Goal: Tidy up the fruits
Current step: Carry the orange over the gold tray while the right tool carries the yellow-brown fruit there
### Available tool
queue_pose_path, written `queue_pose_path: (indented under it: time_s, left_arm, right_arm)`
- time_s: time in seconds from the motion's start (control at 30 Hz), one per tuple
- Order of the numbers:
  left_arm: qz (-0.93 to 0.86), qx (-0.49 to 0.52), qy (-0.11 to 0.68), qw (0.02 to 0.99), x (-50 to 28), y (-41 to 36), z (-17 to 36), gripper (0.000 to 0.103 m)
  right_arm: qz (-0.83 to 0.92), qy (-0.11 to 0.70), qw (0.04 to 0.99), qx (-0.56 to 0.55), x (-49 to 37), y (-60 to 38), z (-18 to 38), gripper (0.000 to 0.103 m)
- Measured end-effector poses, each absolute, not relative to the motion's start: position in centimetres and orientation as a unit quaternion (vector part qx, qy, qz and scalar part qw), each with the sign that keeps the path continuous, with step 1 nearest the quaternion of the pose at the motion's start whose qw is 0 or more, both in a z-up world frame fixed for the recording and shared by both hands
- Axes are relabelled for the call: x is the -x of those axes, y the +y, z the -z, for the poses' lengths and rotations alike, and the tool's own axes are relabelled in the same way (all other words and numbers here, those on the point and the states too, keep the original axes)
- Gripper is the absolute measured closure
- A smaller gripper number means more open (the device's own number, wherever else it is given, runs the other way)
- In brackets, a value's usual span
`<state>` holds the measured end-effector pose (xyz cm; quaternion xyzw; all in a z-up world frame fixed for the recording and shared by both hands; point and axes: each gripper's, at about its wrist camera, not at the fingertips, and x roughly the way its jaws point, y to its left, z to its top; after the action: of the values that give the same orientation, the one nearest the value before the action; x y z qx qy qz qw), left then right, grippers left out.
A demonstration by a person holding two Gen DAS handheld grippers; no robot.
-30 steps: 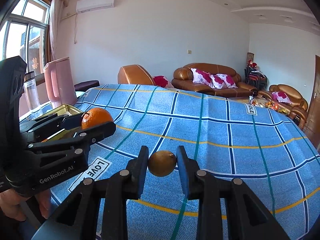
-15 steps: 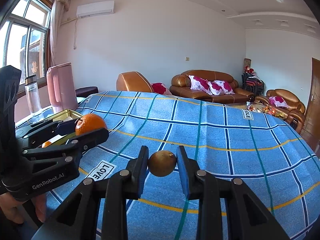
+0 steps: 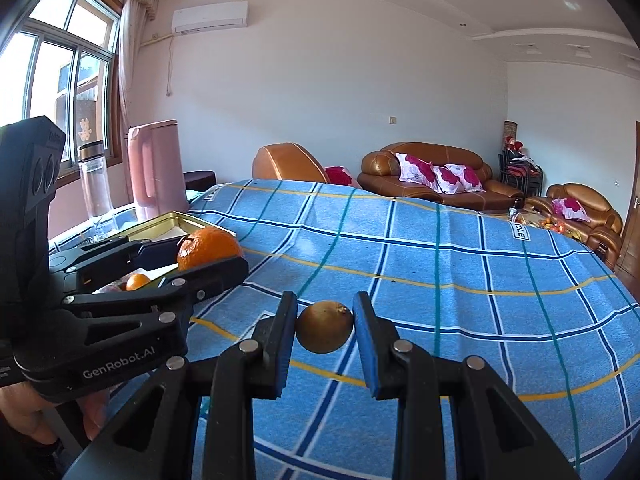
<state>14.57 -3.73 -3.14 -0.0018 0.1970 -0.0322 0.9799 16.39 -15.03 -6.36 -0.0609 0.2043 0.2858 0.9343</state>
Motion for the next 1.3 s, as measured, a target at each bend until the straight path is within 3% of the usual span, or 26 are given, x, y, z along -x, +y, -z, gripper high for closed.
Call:
queue_pose_path:
  time_s: [1.3]
  left_arm:
    - [-0.037, 0.02, 0.177, 0.983, -6.0, 5.3, 1.6, 0.055]
  right_arm:
    - [-0.381, 0.148, 0.906, 0.109, -9.7, -5.1, 2.8, 0.072]
